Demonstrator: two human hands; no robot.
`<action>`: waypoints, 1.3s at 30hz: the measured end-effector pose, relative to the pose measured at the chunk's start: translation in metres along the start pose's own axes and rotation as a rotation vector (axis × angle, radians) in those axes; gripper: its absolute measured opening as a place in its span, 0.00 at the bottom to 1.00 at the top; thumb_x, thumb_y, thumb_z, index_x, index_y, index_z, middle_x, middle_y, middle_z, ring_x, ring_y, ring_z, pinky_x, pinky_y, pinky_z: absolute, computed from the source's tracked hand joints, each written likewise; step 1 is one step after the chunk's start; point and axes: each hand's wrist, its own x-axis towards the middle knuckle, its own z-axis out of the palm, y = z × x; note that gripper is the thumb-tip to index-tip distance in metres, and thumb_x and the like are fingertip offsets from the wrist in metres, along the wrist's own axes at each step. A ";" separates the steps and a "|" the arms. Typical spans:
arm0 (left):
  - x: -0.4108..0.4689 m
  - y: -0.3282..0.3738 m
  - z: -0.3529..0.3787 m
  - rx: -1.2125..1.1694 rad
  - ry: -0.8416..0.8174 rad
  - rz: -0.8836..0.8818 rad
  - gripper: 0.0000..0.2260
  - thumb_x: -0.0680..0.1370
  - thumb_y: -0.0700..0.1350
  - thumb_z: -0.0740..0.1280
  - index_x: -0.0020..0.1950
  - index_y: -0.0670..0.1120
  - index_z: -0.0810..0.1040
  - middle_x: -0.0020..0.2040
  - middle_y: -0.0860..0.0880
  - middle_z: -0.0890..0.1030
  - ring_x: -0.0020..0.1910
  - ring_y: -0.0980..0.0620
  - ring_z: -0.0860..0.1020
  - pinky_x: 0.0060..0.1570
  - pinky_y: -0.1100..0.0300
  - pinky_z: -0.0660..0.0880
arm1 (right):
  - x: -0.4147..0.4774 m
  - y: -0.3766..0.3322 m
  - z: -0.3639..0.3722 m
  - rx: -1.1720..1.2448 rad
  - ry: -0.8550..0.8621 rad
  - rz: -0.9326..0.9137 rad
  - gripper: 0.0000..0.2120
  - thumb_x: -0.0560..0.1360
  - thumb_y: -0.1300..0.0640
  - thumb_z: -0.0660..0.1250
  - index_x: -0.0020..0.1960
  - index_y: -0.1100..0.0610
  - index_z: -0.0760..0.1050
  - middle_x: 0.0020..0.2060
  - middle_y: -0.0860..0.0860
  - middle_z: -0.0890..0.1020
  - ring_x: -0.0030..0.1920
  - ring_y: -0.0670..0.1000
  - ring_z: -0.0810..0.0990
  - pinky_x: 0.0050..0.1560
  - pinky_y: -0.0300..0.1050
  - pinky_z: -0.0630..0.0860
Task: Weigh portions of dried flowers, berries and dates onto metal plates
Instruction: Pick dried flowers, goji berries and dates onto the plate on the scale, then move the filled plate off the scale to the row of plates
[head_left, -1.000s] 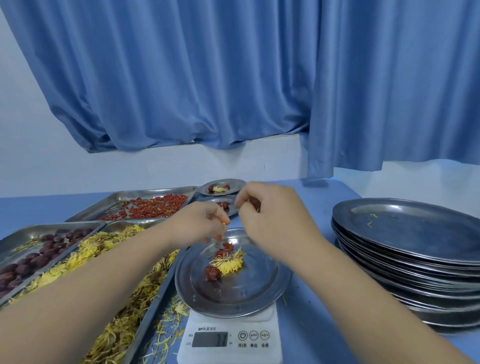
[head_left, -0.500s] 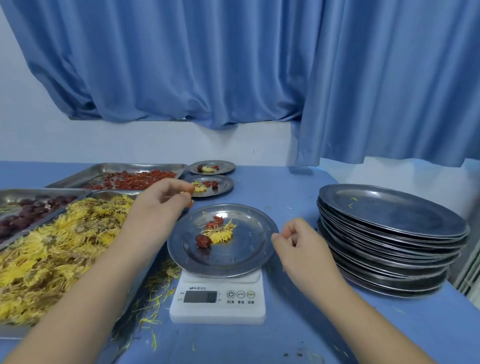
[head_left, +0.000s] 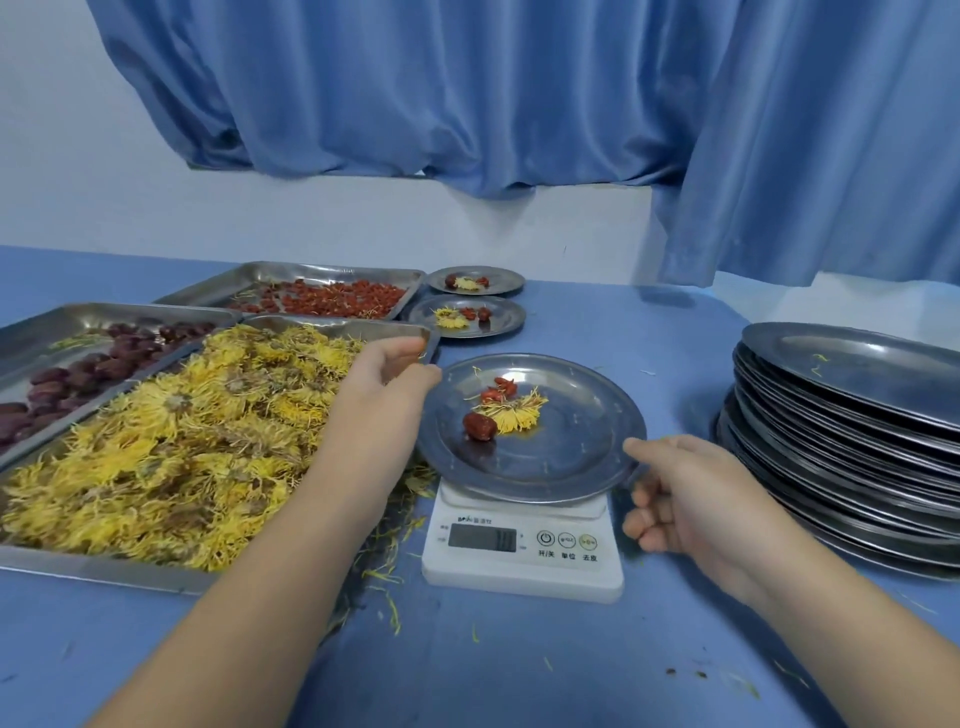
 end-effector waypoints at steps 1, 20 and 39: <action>0.000 0.000 0.000 -0.024 -0.010 -0.020 0.09 0.78 0.47 0.67 0.56 0.60 0.76 0.54 0.60 0.78 0.55 0.62 0.76 0.56 0.59 0.72 | 0.000 0.000 0.000 0.011 -0.026 0.012 0.08 0.78 0.57 0.64 0.44 0.59 0.68 0.24 0.54 0.73 0.22 0.55 0.75 0.20 0.41 0.70; 0.027 0.040 0.017 -0.122 -0.126 0.010 0.16 0.68 0.57 0.68 0.55 0.63 0.73 0.49 0.54 0.83 0.55 0.52 0.80 0.63 0.45 0.73 | 0.014 -0.023 -0.003 0.412 -0.055 -0.104 0.05 0.78 0.66 0.62 0.43 0.63 0.70 0.27 0.58 0.78 0.25 0.50 0.78 0.24 0.37 0.75; 0.101 0.065 0.010 -0.664 -0.324 -0.331 0.12 0.77 0.47 0.63 0.58 0.45 0.78 0.59 0.41 0.83 0.61 0.40 0.79 0.62 0.44 0.73 | 0.170 -0.035 0.005 0.607 0.409 0.050 0.11 0.76 0.72 0.60 0.57 0.64 0.70 0.42 0.55 0.75 0.34 0.54 0.79 0.22 0.38 0.77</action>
